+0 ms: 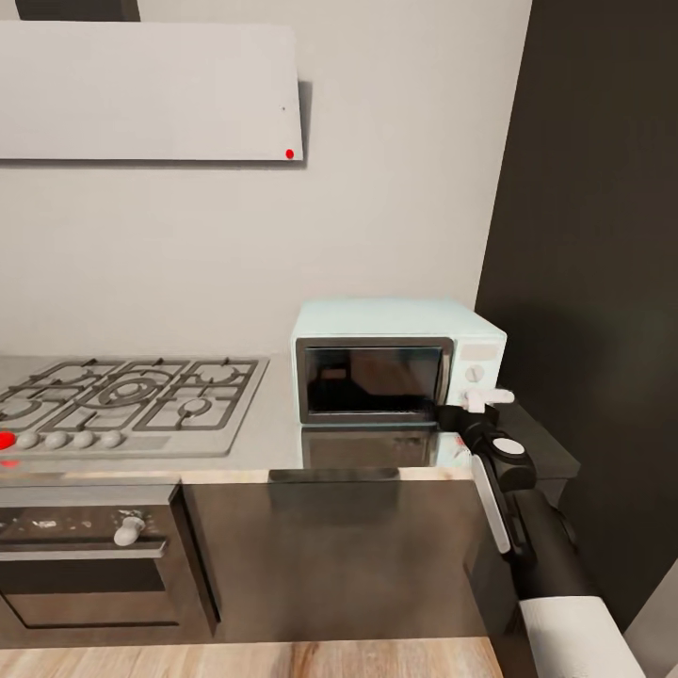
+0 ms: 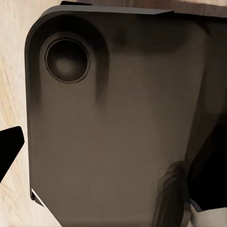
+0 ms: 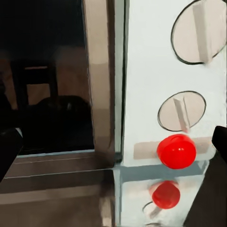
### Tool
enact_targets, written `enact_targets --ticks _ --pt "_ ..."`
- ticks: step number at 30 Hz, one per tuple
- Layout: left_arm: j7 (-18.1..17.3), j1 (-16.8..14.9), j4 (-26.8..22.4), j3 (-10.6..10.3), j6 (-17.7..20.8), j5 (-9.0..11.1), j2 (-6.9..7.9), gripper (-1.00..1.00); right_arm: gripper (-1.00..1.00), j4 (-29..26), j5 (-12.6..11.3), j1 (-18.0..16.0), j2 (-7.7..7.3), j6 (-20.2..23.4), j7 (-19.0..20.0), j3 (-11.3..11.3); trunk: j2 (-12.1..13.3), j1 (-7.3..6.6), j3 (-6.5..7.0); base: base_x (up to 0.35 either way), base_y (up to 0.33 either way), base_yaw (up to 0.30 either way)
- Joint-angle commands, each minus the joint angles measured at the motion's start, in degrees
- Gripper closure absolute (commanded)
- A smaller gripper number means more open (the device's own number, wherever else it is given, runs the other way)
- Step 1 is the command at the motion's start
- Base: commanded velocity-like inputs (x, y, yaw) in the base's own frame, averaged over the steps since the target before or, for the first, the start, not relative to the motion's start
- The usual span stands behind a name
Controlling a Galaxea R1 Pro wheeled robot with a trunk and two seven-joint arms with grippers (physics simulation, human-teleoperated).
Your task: In the kitchen, take the popcorn bag from the countertop, put it into the microwave, and heat it until the popcorn is cooked so the cooked popcorn ends up inside the bag.
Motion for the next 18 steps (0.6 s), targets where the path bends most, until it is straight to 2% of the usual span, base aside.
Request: enact_targets --ticks 1,11,18 --pt "0.06 -0.01 -0.01 0.08 -0.13 0.46 -0.01 -1.00 -1.00 -0.08 -0.01 -0.03 0.04 0.29 -0.11 -0.37 -0.03 0.00 -0.06 0.000 0.000 0.000" --pt "0.02 -0.01 -0.01 0.07 -0.13 0.46 -0.01 -1.00 -1.00 -0.08 0.29 -0.03 0.12 0.29 0.21 -0.79 -0.03 0.00 -0.06 0.088 0.000 0.000" --pt "0.02 -0.01 -0.01 0.08 -0.13 0.46 -0.01 -1.00 -1.00 -0.10 0.08 -0.03 0.18 0.37 0.40 -0.40 -0.03 0.00 -0.06 0.008 0.000 0.000"
